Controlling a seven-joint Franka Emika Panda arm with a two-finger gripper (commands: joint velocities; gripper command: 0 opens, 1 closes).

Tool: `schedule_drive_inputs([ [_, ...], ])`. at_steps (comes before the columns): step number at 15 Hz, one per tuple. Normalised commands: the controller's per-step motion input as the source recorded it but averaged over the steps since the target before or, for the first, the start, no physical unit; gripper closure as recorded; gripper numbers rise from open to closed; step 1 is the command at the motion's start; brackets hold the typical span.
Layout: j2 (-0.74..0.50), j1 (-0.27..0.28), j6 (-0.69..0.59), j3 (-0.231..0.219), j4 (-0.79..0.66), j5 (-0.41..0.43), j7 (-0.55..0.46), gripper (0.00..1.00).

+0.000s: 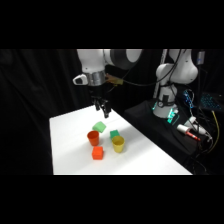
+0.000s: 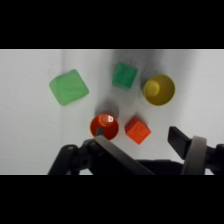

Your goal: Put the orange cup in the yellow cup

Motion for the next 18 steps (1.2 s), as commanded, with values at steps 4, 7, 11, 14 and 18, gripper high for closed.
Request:
schedule_drive_inputs([
  [4,0.08,-0.023,0.10,0.017,0.04,0.005,0.02,0.00],
  [7,0.18,-0.025,0.24,0.013,0.12,0.015,0.05,0.00],
  [11,0.19,-0.017,0.23,0.006,0.16,-0.013,0.09,0.00],
  [14,0.20,-0.015,0.21,0.005,0.17,-0.002,0.08,0.00],
  [18,0.22,-0.023,0.21,-0.003,0.17,-0.002,0.06,0.00],
])
